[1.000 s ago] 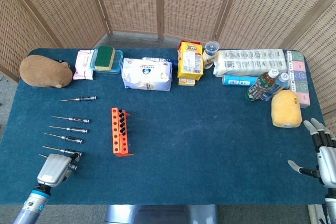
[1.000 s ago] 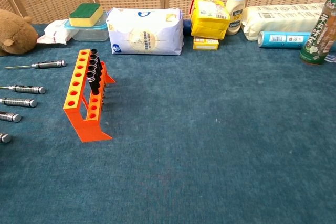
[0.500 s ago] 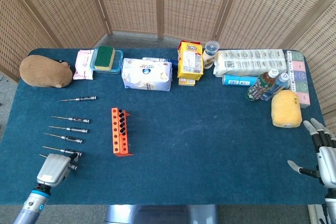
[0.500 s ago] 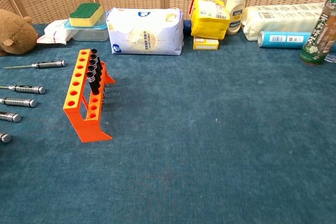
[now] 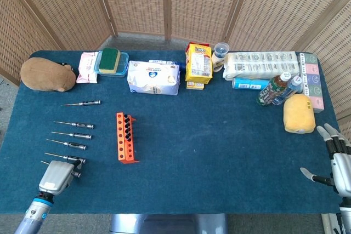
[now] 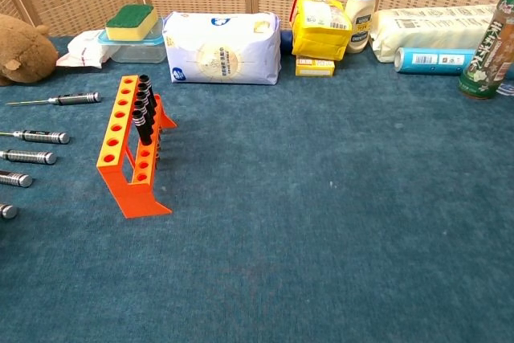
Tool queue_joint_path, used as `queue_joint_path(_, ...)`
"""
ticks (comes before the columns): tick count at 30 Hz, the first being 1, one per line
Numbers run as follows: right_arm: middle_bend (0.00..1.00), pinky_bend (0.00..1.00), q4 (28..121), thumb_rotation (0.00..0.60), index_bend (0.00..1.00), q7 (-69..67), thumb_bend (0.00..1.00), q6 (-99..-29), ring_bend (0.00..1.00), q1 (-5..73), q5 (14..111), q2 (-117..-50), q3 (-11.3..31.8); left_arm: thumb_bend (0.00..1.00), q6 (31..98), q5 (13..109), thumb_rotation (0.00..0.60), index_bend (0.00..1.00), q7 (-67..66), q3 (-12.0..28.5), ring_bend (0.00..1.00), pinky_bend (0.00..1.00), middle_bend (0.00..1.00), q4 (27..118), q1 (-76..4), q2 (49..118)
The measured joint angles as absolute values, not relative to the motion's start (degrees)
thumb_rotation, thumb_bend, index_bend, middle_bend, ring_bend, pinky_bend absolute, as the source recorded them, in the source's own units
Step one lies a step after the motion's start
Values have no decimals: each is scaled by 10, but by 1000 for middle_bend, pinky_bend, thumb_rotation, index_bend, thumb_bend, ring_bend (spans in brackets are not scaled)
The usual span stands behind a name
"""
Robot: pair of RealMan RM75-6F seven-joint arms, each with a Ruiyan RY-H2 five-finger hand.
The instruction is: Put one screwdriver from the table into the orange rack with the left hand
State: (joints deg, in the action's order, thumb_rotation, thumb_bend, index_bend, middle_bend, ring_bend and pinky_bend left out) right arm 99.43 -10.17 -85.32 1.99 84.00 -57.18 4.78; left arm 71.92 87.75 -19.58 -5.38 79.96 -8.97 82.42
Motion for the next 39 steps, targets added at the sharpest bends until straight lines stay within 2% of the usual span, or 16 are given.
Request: queue_joint_path(39,19,0,994,600,57,-118,0,-852,18,20,843,-567,46,379,711,863,600,517,-221,-57,1000,995,1000,812,-92,825)
